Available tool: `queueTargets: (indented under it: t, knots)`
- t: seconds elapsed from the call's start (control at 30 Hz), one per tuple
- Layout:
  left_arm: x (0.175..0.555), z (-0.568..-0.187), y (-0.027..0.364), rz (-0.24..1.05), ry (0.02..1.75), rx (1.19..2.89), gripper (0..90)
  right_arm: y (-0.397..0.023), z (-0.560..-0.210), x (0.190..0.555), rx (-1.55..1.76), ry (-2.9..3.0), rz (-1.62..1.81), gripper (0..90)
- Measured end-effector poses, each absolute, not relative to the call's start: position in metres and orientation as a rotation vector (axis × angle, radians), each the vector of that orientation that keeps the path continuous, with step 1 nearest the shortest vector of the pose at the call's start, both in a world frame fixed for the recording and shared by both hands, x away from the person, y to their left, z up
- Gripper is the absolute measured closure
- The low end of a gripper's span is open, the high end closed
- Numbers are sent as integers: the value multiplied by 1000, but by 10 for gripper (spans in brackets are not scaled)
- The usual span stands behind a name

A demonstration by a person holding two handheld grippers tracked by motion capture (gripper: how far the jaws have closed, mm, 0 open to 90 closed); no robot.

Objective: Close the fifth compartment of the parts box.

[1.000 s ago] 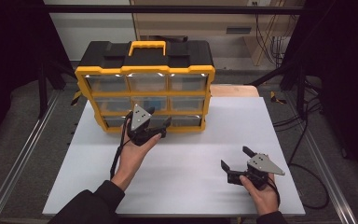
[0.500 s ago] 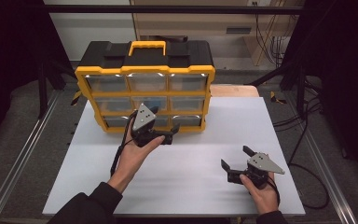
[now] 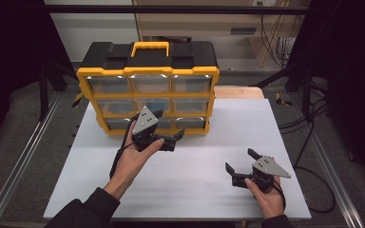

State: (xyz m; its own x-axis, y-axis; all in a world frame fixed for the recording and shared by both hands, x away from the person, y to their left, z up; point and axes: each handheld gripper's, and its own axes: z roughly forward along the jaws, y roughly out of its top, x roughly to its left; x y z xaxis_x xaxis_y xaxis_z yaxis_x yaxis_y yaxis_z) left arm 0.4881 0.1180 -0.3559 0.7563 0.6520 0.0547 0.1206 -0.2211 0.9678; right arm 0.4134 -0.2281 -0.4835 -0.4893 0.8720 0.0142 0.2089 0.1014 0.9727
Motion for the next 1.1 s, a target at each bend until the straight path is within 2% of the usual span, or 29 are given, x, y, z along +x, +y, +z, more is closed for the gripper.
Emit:
queueTargets:
  t: [1.1]
  knots:
    - [475,-333,167,627,578,1751,20,-229,-483,412,1055,1778,1423,26]
